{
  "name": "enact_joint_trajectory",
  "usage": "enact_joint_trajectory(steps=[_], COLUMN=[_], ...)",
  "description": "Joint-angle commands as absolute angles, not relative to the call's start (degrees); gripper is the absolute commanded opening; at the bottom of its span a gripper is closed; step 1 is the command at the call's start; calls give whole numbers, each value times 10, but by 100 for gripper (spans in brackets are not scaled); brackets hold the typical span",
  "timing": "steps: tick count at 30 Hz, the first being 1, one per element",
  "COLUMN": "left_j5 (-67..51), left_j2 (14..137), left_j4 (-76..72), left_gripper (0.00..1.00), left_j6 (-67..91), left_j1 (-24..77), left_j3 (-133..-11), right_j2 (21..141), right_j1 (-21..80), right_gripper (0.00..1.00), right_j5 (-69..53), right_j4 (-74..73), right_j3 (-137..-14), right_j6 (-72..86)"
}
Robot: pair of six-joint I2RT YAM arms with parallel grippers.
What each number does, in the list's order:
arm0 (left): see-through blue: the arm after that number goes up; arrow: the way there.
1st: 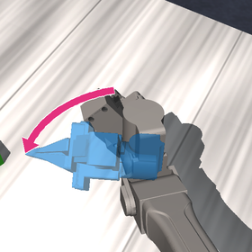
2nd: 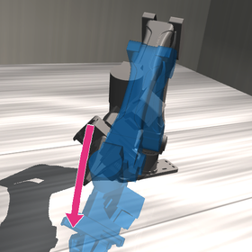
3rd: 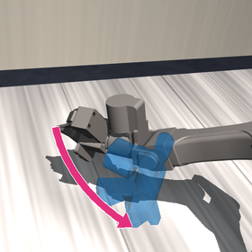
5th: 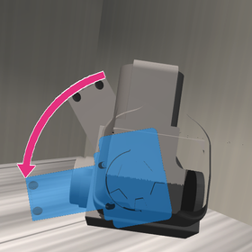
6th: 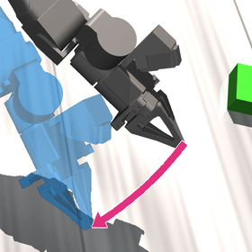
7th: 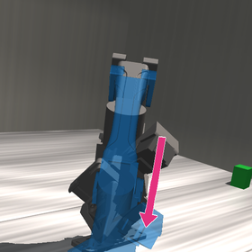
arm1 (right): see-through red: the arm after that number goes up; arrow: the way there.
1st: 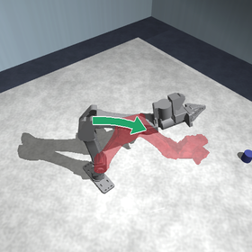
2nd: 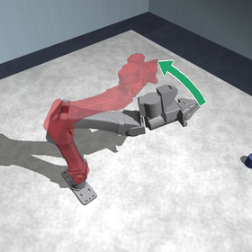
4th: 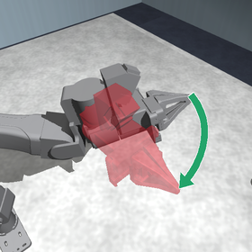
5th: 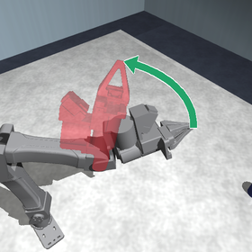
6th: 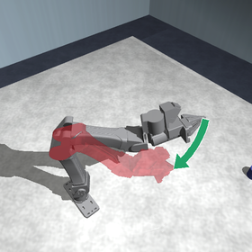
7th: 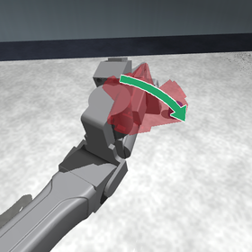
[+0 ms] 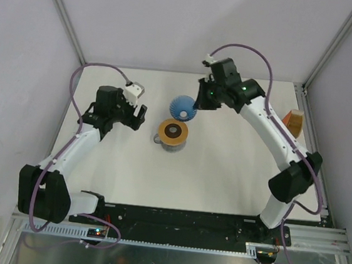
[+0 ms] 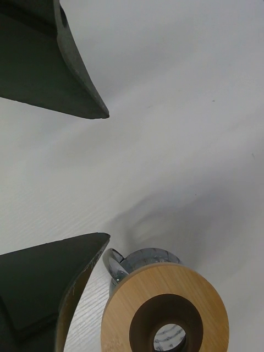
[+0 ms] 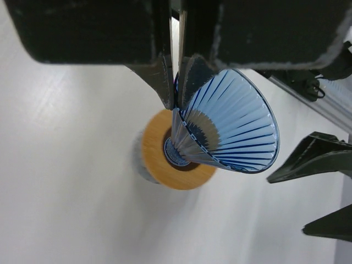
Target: Place the coffee filter in the dripper
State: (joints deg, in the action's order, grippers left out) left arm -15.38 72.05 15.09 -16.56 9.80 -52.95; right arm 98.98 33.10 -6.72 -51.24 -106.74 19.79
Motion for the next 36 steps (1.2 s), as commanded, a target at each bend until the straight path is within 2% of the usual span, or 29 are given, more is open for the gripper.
enact_joint_trajectory(steps=[1,6,22,36], left_j5=[-174,-183,-188,-316], left_j2=[720,726,727,746], left_j4=[167,170,173,182], left_gripper=[89,89,88,80], left_j6=[-158,-156,-151,-24], left_j1=[94,94,94,108], left_j3=[-560,-566,-578,-676], right_j2=[1048,1101,1138,1149], right_j1=[348,364,373,372], right_gripper=[0,0,0,0], right_j5=[-113,-131,-181,-176], right_j4=[-546,-579,-581,-604], right_j3=[-1148,-1196,-1195,-1246], right_j6=[187,176,173,172])
